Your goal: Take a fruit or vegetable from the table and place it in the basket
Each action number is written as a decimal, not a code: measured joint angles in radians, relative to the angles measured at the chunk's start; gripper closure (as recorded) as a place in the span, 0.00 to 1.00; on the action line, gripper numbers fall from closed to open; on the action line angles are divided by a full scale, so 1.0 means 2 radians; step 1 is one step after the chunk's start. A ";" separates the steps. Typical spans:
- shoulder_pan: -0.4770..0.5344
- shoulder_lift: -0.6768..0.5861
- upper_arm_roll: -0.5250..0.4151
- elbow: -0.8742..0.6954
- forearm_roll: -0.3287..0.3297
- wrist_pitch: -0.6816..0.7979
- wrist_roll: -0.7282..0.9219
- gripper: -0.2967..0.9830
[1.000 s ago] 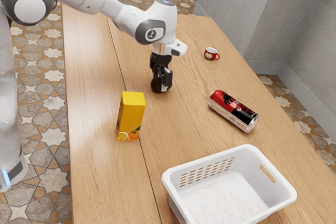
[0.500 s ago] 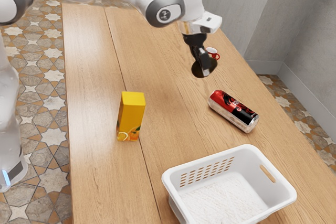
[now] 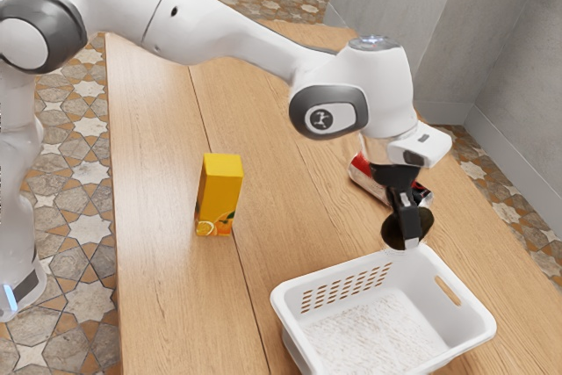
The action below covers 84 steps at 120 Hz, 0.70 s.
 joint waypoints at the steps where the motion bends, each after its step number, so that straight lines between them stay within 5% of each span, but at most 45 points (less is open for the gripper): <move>1: 0.001 0.002 0.000 0.001 0.000 0.001 -0.001 0.57; 36: -0.039 0.057 0.000 0.048 -0.011 0.037 -0.033 0.54; 61: -0.044 0.061 0.007 0.043 -0.039 0.053 -0.038 0.30; 77: -0.015 0.015 0.113 0.036 -0.062 0.044 -0.078 0.26; 84: 0.025 -0.050 0.147 0.035 -0.070 -0.019 -0.144 0.25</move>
